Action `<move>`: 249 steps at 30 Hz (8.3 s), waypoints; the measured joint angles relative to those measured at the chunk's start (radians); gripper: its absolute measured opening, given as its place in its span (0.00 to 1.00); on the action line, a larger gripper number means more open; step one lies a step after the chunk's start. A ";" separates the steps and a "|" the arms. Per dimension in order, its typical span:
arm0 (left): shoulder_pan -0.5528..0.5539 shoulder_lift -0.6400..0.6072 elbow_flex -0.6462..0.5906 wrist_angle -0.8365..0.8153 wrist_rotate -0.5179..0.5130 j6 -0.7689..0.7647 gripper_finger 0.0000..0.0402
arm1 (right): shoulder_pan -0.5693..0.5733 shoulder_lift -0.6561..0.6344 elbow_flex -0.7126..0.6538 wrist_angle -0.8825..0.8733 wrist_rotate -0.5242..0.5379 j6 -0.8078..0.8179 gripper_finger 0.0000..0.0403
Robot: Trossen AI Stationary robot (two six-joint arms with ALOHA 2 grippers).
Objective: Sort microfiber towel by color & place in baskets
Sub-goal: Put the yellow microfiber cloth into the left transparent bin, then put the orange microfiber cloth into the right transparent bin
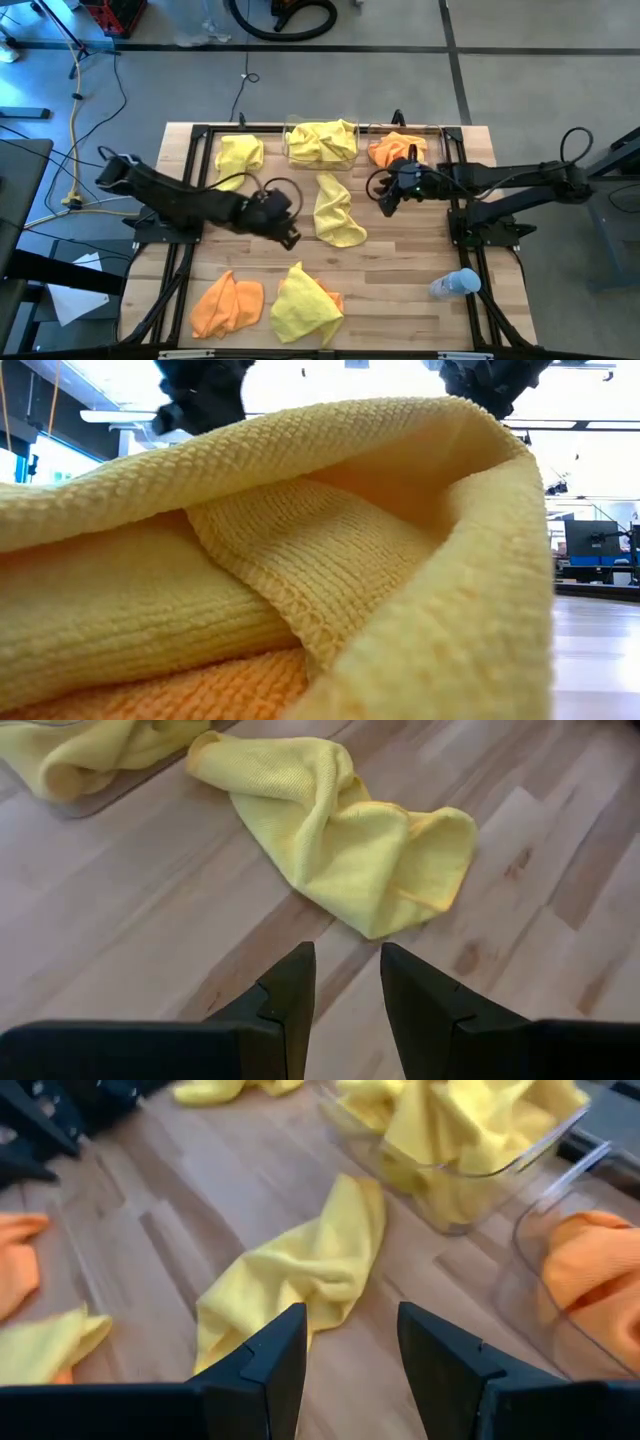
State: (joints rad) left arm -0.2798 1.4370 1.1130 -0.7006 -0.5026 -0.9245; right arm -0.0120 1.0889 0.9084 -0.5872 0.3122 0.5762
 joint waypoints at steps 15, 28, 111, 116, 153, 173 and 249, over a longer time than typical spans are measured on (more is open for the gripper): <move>-0.088 -0.440 -0.389 0.202 -0.033 0.109 0.21 | 0.016 0.481 0.380 -0.090 -0.006 0.040 0.38; -0.075 -0.659 -0.477 0.168 -0.012 0.281 0.19 | -0.057 0.867 0.528 -0.193 -0.209 0.296 0.38; 0.321 -0.724 -0.496 0.303 -0.017 0.430 0.19 | -0.494 1.187 0.918 0.024 -0.377 -0.550 0.06; 0.321 -0.695 -0.496 0.302 -0.008 0.430 0.19 | -0.513 1.184 0.918 0.017 -0.440 -0.497 0.20; 0.318 -0.681 -0.496 0.301 0.098 0.399 0.19 | -0.531 1.142 0.917 -0.059 -0.384 -0.369 0.43; 0.318 -0.681 -0.496 0.301 0.151 0.405 0.19 | -0.463 1.157 0.917 0.111 -0.439 -0.258 0.43; -0.254 0.051 -0.117 -0.316 0.600 -0.602 0.19 | 0.363 -0.047 -0.025 -0.259 -0.016 0.394 0.43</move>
State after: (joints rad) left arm -0.5342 1.4882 0.9955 -1.0169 0.0970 -1.5266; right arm 0.3508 1.0416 0.8837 -0.8464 0.2960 0.9700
